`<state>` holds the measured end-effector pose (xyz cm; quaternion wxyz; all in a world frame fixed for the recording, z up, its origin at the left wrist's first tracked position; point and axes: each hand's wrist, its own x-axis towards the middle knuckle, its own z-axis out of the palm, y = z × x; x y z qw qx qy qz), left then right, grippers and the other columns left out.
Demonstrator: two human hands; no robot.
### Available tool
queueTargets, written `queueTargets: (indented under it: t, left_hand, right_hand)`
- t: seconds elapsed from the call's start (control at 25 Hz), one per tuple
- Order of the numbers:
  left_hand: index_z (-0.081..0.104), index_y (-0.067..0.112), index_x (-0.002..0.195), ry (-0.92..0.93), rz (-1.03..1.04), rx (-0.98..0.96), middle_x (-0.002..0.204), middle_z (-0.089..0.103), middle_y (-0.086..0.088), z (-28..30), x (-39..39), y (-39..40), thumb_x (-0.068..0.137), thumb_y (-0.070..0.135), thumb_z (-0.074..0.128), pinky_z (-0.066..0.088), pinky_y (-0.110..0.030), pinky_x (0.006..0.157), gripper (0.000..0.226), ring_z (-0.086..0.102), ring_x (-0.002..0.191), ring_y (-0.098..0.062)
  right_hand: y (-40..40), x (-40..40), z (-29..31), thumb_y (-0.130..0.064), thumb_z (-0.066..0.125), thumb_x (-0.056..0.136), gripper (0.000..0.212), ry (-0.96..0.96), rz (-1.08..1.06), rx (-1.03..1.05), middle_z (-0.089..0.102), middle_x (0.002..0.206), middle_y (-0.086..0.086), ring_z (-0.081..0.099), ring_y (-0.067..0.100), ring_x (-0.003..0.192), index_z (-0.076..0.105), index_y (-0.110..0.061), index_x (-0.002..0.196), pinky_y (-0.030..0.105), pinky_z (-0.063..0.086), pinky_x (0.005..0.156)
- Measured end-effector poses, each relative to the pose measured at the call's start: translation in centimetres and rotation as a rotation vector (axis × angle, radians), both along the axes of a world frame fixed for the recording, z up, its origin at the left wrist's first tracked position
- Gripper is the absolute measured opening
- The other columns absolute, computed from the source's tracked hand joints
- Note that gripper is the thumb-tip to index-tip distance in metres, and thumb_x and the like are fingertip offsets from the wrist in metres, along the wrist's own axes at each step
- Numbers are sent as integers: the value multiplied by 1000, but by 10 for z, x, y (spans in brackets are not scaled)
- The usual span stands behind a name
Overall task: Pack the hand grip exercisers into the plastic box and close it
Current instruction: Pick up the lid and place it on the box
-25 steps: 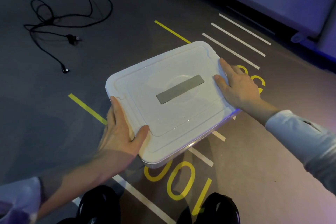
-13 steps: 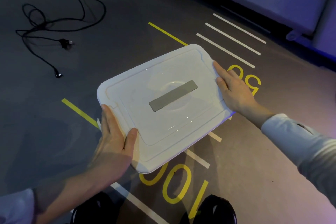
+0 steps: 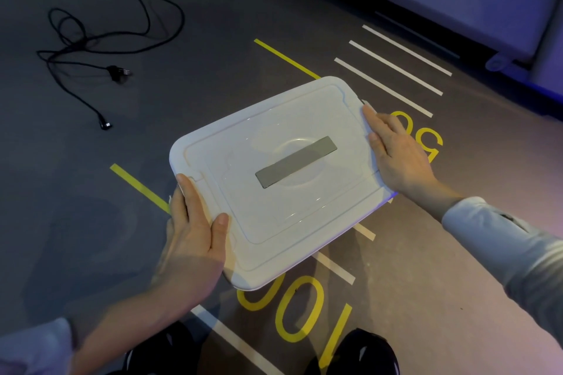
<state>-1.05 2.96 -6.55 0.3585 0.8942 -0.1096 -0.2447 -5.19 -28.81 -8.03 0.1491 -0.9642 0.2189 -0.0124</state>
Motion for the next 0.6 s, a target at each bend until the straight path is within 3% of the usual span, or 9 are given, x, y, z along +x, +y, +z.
queueTargets:
  t: [0.16, 0.32, 0.4, 0.48, 0.6]
  left_hand:
    - [-35, 38, 128, -32, -14, 31, 146, -34, 17, 0, 0, 0, 85, 51, 25, 10, -46, 113, 76, -7, 142, -24]
    - [-26, 19, 140, -81, 8, 6, 146, -37, 14, 0, 6, -1, 93, 27, 45, 6, -39, 114, 86, -12, 142, -20]
    - [-25, 16, 141, -71, 34, 10, 148, -34, 10, 3, 7, -4, 92, 21, 49, 8, -38, 113, 89, -11, 142, -20]
    - [-24, 16, 142, -53, 60, 3, 149, -32, 8, 9, 6, -8, 90, 17, 53, 11, -38, 113, 92, -11, 142, -18]
    - [-22, 14, 142, -65, 71, -1, 150, -30, 6, 14, 6, -11, 88, 12, 56, 14, -37, 112, 95, -9, 142, -15]
  right_hand:
    - [5, 1, 6, -31, 27, 101, 52, 6, 19, -51, 12, 156, -5, 44, 23, 125, 12, -28, 151, 24, 35, 74]
    - [3, 11, 14, -38, 42, 98, 68, 64, -299, 251, 30, 151, 7, 43, 31, 129, 6, -17, 151, 32, 40, 87]
    - [-2, 16, 15, -43, 48, 94, 61, 81, -400, 342, 51, 131, 13, 50, 34, 120, 32, -9, 142, 30, 38, 78]
    - [-2, 18, 15, -42, 51, 93, 45, 34, -350, 275, 58, 105, 12, 57, 33, 100, 52, -6, 120, 29, 34, 69]
    - [3, 18, 12, -38, 50, 94, 43, -6, -284, 158, 58, 111, 14, 56, 33, 98, 52, -7, 123, 32, 37, 71]
